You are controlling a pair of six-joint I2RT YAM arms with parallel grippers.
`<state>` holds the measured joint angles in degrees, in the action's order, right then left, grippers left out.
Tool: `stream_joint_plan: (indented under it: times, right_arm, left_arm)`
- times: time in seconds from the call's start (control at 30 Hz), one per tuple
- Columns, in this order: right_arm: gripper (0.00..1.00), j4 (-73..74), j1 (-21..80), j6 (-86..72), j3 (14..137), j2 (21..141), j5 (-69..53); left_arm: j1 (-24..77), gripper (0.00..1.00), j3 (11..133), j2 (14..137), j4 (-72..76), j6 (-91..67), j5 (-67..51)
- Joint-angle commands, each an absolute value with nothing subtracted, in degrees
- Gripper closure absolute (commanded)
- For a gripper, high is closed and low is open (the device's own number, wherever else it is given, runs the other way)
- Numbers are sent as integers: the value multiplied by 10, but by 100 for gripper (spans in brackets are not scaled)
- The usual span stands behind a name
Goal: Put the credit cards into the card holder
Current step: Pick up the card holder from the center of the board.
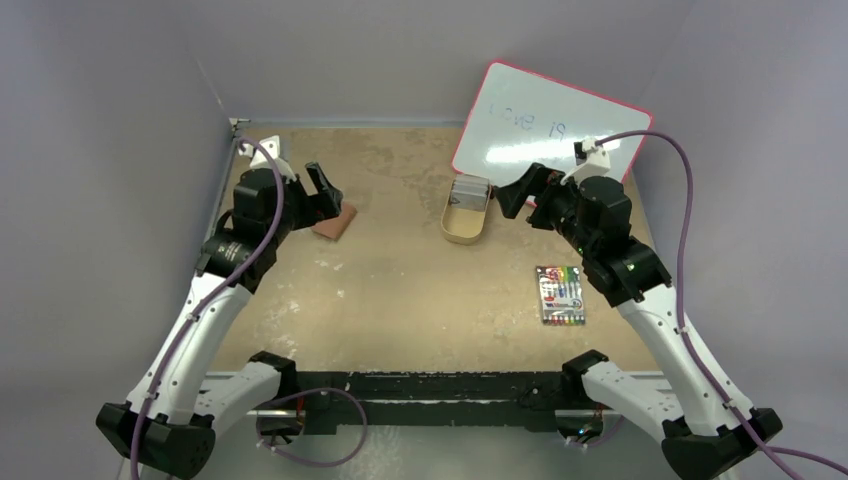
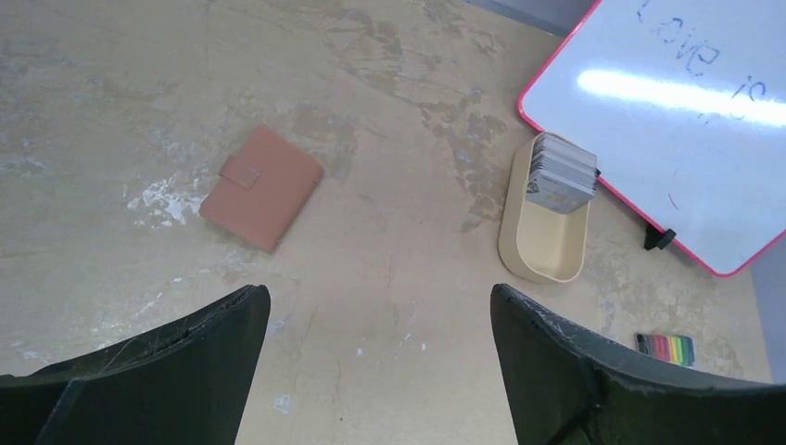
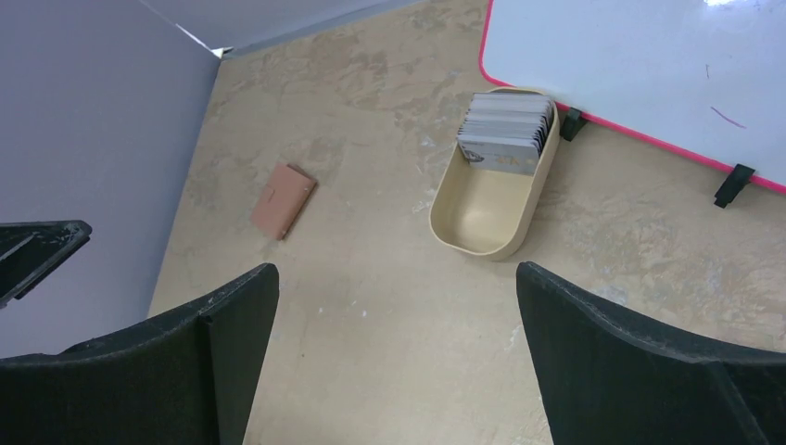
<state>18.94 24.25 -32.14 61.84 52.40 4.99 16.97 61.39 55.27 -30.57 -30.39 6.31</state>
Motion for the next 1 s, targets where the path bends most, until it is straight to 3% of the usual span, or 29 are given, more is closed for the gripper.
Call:
stream_joint_plan:
  times: [0.0,0.3,0.53,0.73,0.97]
  right_arm:
    - [1,163,240,-325,619,509,65]
    - [1,170,240,-321,620,512,61]
    - [1,164,239,-327,610,512,47]
    - [1,144,239,-330,599,505,31]
    - [1,139,240,-326,601,510,16]
  left_arm:
    - [166,12,630,558,-296,-290,115]
    - [166,20,689,695,-355,-241,191]
    - [167,20,675,759,-302,-210,196]
    - [167,23,709,886,-276,-173,247]
    - [167,24,714,976,-200,-133,203]
